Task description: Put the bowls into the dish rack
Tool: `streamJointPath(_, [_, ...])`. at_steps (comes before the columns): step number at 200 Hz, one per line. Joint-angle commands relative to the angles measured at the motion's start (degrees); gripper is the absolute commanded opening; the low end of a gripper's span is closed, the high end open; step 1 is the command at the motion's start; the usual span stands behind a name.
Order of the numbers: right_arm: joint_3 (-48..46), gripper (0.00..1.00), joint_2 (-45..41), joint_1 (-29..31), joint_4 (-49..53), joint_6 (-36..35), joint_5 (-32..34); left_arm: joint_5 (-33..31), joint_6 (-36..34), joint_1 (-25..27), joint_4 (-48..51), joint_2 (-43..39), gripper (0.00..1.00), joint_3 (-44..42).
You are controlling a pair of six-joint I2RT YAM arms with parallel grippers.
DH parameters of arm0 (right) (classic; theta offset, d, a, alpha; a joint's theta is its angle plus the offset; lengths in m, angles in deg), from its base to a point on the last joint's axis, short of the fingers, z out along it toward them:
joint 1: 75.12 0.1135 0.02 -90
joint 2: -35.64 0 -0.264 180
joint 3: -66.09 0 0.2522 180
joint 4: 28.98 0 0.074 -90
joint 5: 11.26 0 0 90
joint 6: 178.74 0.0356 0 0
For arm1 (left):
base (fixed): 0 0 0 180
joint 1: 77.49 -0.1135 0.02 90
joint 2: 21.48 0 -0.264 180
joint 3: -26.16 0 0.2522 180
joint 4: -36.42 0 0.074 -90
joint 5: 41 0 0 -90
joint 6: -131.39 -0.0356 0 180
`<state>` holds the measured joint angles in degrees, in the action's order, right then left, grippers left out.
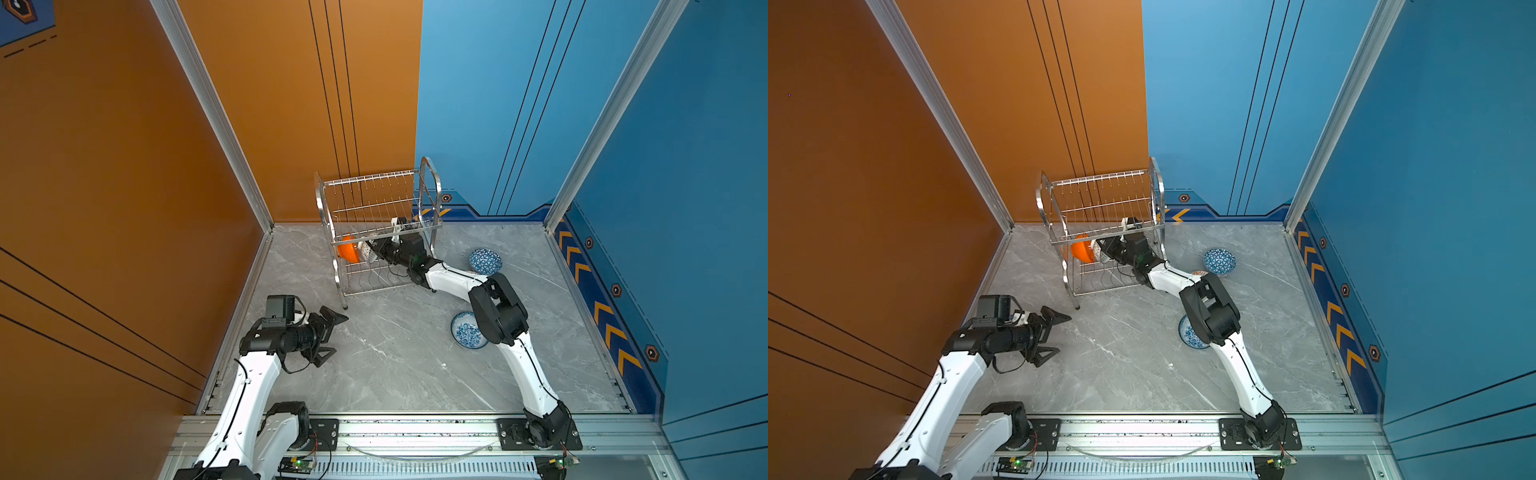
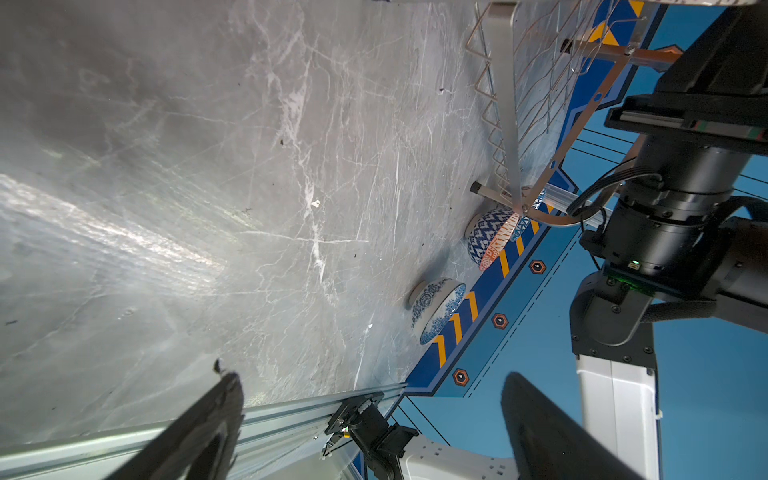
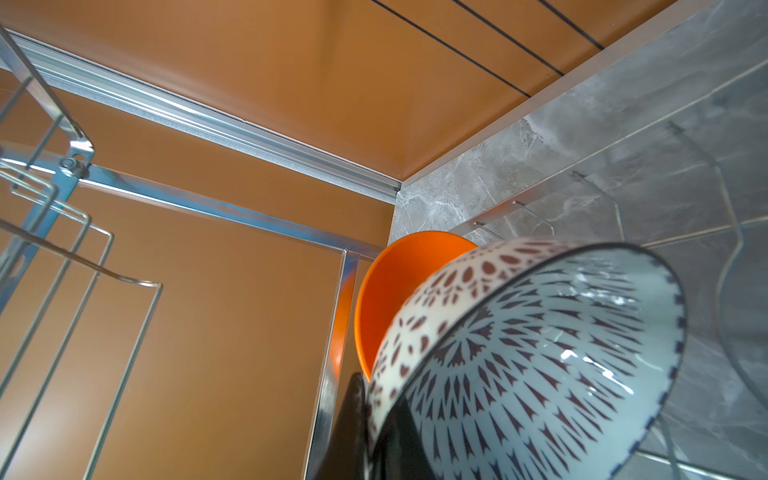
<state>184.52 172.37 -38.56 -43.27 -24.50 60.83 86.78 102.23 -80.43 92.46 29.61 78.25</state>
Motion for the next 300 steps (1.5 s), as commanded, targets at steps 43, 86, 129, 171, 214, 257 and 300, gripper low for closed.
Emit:
streamJointPath(43, [2.6, 0.00, 3.3, 0.7, -6.0, -2.0, 4.1, 0.3, -1.3, 0.8, 1.6, 0.9, 0.98, 0.2])
streamJointPath(86, [2.4, 0.00, 3.8, 0.7, -6.2, -3.5, 5.8, 0.2, -1.4, 1.4, 1.6, 1.1, 0.98, -0.1])
streamJointPath(129, [1.3, 0.00, 4.4, 0.5, -10.9, -3.0, 7.3, 0.0, -1.5, 1.7, 1.6, 1.4, 0.98, -0.3])
streamJointPath(171, [1.8, 0.00, 5.5, 0.0, -11.7, -2.6, 8.7, 0.1, -1.6, 1.8, 1.6, 1.7, 0.98, -0.2])
streamJointPath(214, [1.6, 0.00, 6.2, -0.5, -12.4, -1.9, 9.2, 0.1, -1.8, 1.8, 1.7, 2.1, 0.98, 0.0])
streamJointPath(257, [2.1, 0.00, 7.5, -0.9, -12.7, -1.1, 9.0, -0.1, -1.9, 1.7, 1.7, 2.5, 0.98, 0.1])
streamJointPath(300, [2.2, 0.00, 7.8, -1.1, -11.5, -1.4, 8.3, -0.5, -1.8, 1.4, 1.7, 2.9, 0.98, 0.2])
